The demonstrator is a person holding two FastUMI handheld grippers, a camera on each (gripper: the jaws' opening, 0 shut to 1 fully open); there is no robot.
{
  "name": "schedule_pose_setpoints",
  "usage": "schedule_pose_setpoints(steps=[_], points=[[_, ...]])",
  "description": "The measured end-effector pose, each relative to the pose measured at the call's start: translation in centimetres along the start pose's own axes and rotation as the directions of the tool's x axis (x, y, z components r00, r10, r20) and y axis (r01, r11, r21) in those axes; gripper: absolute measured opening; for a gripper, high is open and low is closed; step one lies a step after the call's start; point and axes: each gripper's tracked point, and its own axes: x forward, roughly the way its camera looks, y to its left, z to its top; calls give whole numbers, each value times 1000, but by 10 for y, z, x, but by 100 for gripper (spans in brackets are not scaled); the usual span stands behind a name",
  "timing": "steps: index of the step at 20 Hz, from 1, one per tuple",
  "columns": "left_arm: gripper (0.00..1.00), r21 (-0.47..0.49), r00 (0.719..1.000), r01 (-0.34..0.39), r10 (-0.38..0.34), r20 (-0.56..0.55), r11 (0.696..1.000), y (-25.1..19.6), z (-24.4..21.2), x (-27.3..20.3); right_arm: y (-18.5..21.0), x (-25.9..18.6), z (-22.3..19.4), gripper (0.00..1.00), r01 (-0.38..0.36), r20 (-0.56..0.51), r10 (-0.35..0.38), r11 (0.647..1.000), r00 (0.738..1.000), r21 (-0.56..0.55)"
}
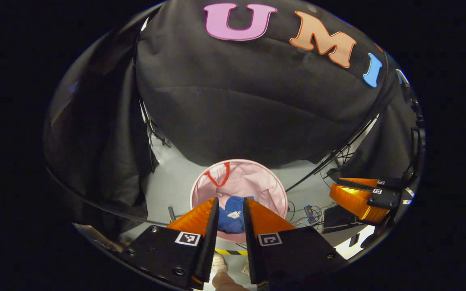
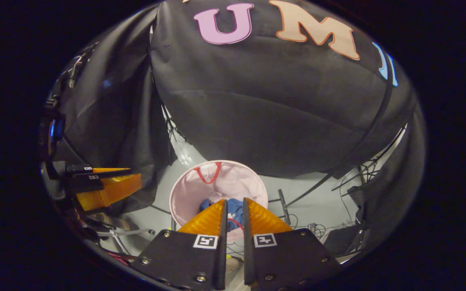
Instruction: Grasp the clothes on the hanger with both hands and then place them into the laundry hamper below.
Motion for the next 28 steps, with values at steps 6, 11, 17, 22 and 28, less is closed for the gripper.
schedule_pose_setpoints(steps=[6, 11, 17, 22, 28], points=[[37, 99, 961, 59, -84, 265, 993, -39, 85, -50, -20, -60, 87, 18, 49, 234, -52, 999, 971, 19], [37, 182, 876, 96, -170, 452, 979, -78, 149, -116, -38, -131, 165, 18, 85, 447, -98, 995, 889, 47], [30, 241, 742, 112, -243, 625, 964, -112, 210, -194, -34, -231, 235, 18, 96, 645, -116, 993, 755, 66], [30, 258, 674, 136, -280, 684, 957, -127, 237, -242, -31, -300, 263, 19, 65, 745, -118, 993, 657, 101], [45, 300, 606, 135, -319, 729, 944, -150, 262, -289, -54, -358, 264, 29, 43, 794, -180, 981, 581, 190]])
